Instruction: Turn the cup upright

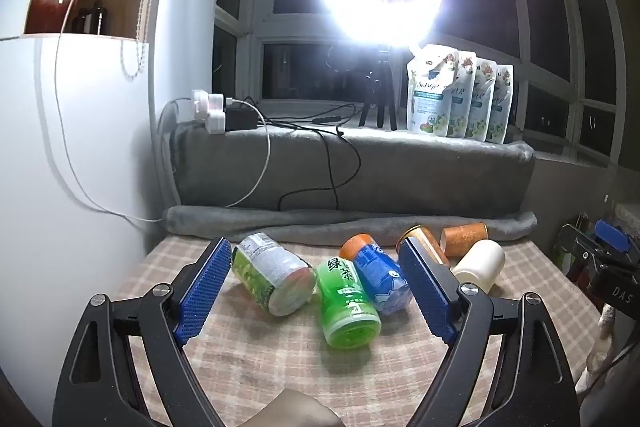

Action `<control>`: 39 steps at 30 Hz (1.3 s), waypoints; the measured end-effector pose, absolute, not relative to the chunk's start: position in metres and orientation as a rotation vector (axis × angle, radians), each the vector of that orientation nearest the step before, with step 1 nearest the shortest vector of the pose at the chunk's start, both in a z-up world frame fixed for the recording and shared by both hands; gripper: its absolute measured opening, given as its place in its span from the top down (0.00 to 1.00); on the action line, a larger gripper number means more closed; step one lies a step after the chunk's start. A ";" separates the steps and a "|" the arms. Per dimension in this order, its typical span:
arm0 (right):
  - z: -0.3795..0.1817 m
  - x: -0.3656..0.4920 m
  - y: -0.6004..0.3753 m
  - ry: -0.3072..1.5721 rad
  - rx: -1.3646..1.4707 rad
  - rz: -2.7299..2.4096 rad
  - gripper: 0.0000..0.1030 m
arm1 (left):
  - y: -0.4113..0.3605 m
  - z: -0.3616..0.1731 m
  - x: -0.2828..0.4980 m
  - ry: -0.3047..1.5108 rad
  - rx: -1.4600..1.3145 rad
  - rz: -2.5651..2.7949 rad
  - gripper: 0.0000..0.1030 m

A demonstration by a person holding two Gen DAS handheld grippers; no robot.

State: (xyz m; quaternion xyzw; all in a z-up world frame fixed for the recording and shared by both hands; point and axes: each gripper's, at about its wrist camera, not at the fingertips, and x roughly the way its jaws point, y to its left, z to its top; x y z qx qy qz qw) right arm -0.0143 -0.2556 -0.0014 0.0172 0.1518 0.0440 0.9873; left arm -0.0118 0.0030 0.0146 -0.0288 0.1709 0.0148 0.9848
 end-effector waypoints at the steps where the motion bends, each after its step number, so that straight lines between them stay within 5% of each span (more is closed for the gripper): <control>1: 0.000 -0.014 -0.255 0.305 0.034 0.088 0.00 | 0.001 0.015 -0.012 0.343 -0.057 0.031 0.17; 39: 0.006 -0.014 -0.257 0.309 0.036 0.087 0.00 | -0.001 0.013 -0.015 0.332 -0.051 0.030 0.17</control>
